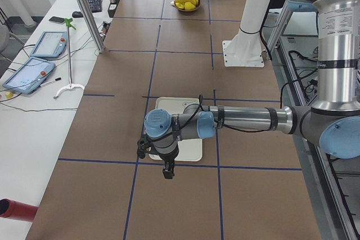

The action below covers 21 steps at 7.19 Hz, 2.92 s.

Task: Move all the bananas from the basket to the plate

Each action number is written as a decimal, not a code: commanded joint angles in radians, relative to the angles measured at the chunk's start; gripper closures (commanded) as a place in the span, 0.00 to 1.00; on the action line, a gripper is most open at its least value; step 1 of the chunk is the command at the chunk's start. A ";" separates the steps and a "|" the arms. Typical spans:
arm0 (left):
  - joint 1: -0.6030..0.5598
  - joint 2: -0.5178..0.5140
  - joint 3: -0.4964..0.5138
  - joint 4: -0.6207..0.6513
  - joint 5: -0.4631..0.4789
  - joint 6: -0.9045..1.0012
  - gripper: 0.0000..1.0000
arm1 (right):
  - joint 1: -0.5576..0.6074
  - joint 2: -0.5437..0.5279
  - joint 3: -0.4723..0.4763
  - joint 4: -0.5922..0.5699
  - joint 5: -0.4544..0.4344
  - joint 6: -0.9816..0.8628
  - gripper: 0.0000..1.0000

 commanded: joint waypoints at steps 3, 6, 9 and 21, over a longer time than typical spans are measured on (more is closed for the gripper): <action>0.000 0.000 0.000 0.000 0.000 0.000 0.00 | 0.001 0.012 0.007 -0.002 0.013 0.000 0.96; 0.027 -0.005 -0.018 -0.002 0.011 0.005 0.00 | 0.163 0.009 0.033 -0.014 0.088 -0.014 0.99; 0.077 -0.006 -0.125 0.002 0.014 0.003 0.00 | 0.217 0.093 0.202 -0.278 0.154 0.003 1.00; 0.547 -0.197 -0.299 -0.550 -0.106 -1.017 0.00 | -0.359 0.478 0.175 0.156 -0.008 1.101 0.95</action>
